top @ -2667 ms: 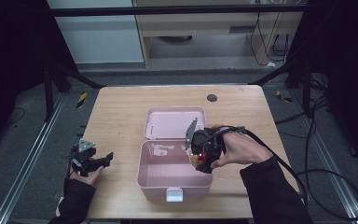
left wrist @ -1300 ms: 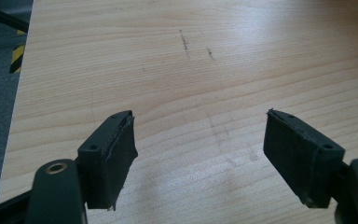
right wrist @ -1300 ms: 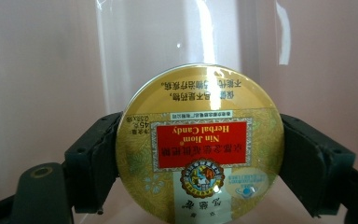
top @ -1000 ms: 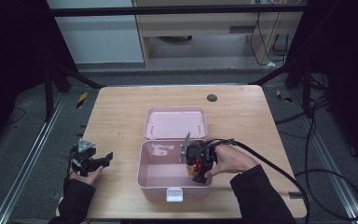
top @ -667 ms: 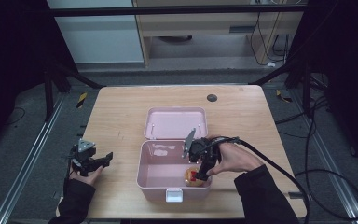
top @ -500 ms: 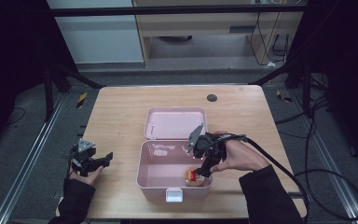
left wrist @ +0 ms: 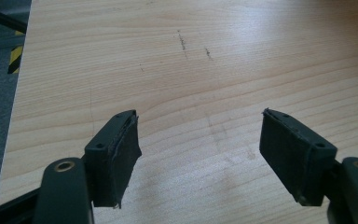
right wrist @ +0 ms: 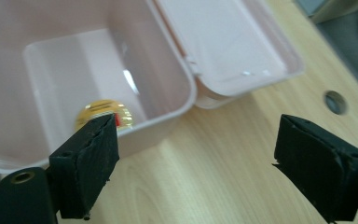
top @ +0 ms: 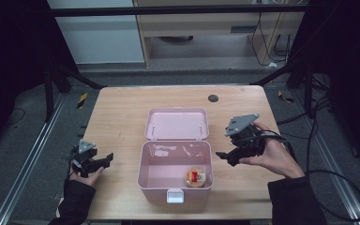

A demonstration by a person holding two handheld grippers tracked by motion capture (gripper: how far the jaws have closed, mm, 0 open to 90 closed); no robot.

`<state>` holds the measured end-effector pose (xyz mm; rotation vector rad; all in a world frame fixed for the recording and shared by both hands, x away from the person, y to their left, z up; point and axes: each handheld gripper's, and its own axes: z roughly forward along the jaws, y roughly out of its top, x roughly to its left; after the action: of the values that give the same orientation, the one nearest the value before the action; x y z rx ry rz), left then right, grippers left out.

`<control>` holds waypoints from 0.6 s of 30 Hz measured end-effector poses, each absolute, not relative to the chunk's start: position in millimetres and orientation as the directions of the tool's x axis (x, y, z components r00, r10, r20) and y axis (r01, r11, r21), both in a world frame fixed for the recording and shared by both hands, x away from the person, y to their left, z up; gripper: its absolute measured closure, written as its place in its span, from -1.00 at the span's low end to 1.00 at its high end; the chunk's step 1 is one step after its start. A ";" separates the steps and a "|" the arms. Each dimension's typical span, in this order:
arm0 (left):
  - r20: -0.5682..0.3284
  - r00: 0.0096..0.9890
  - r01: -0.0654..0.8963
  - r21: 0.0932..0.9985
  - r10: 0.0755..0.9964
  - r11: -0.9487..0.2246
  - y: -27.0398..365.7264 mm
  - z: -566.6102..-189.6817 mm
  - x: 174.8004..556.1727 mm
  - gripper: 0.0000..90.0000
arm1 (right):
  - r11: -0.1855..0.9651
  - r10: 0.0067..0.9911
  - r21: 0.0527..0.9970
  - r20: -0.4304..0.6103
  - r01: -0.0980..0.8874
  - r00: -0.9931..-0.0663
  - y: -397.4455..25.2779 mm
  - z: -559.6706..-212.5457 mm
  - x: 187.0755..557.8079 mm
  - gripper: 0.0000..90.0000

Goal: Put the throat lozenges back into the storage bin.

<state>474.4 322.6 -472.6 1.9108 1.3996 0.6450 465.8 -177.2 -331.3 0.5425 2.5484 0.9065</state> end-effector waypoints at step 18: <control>0.012 0.306 0.621 0.755 0.952 -0.209 320.7 -473.2 474.2 -0.26 | 0.363 0.838 0.805 -0.062 0.469 -0.543 -256.0 -431.0 469.7 -0.80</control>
<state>474.2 320.7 -473.2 1.9247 1.3949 0.6506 469.7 -256.0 -431.0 1.1316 2.1617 1.0512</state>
